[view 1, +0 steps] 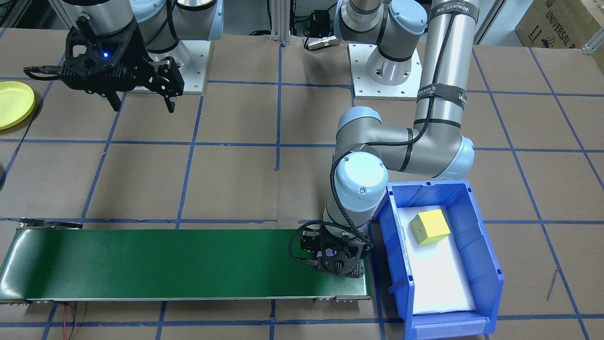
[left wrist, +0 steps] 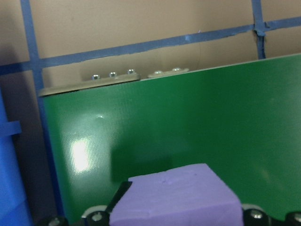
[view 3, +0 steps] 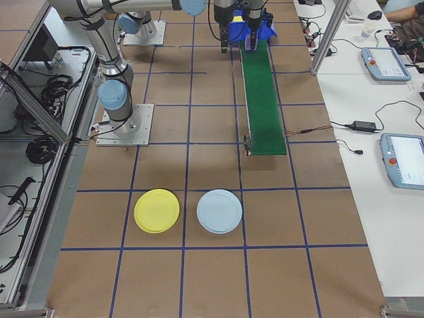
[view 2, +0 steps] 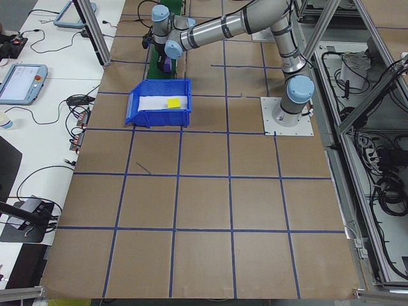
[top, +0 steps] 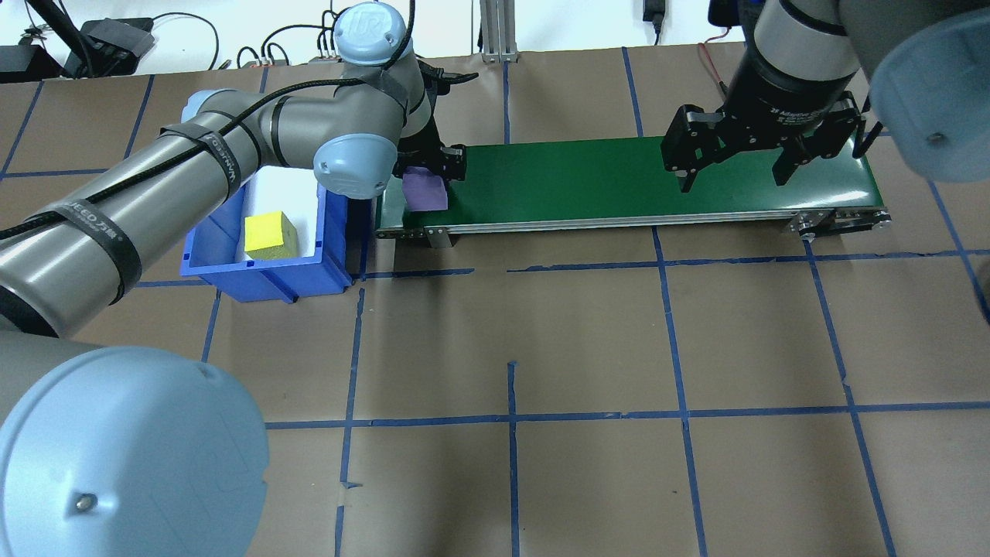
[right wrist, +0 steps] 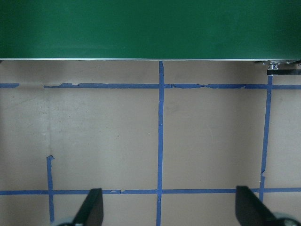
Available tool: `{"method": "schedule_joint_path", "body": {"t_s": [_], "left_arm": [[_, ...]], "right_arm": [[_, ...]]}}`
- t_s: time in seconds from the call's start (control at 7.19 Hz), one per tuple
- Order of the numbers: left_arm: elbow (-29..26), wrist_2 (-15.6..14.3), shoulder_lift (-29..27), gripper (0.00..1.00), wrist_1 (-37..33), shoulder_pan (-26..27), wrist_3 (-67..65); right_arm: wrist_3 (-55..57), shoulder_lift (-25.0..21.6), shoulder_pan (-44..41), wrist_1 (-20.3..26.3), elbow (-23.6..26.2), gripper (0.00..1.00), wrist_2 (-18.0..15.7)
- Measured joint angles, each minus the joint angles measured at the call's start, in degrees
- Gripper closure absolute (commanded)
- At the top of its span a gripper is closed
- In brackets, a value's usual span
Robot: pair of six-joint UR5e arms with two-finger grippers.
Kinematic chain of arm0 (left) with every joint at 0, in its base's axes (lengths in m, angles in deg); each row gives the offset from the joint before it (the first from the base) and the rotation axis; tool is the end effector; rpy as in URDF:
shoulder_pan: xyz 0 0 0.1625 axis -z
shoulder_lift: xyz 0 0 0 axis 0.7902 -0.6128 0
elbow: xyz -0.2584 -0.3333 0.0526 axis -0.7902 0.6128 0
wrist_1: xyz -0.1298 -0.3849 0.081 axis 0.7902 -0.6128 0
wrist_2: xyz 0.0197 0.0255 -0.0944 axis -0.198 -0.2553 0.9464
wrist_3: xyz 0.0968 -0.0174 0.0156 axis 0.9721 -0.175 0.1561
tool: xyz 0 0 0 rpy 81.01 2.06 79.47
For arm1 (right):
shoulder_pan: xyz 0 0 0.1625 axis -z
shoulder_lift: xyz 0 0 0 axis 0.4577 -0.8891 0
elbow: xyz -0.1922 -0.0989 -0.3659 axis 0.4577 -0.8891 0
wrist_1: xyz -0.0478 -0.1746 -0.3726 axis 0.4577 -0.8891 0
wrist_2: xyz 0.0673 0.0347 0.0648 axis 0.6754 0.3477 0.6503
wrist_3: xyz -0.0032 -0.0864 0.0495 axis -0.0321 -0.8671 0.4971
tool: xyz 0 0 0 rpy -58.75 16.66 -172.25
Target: Move block left to right into plate
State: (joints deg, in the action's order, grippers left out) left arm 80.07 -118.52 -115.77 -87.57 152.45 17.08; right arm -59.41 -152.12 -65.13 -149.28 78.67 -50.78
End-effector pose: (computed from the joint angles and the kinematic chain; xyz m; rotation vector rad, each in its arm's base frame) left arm -0.2539 -0.6517 0.2471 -0.2346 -3.1128 0.1464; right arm 0.1500 -0.4696 0.5025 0.0270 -3.1134 0.0602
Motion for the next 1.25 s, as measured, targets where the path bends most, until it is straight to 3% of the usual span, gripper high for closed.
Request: {"method": "schedule_joint_path", "body": {"t_s": [0.56,0.97,1.25], "left_arm": [[-0.7,1.0,2.5,0.0,0.1,0.1,-2.3],[-1.2,8.0,7.8,0.0,-0.3,0.1,-9.2],[-1.5,8.7,10.2,0.0,-2.0,-1.5,-7.3]], "right_arm": [[0.0,0.0,0.1,0.0,0.0,0.0,0.0],[0.0,0.0,0.1,0.0,0.0,0.0,0.0],[0.0,0.0,0.1,0.0,0.0,0.0,0.0]]}}
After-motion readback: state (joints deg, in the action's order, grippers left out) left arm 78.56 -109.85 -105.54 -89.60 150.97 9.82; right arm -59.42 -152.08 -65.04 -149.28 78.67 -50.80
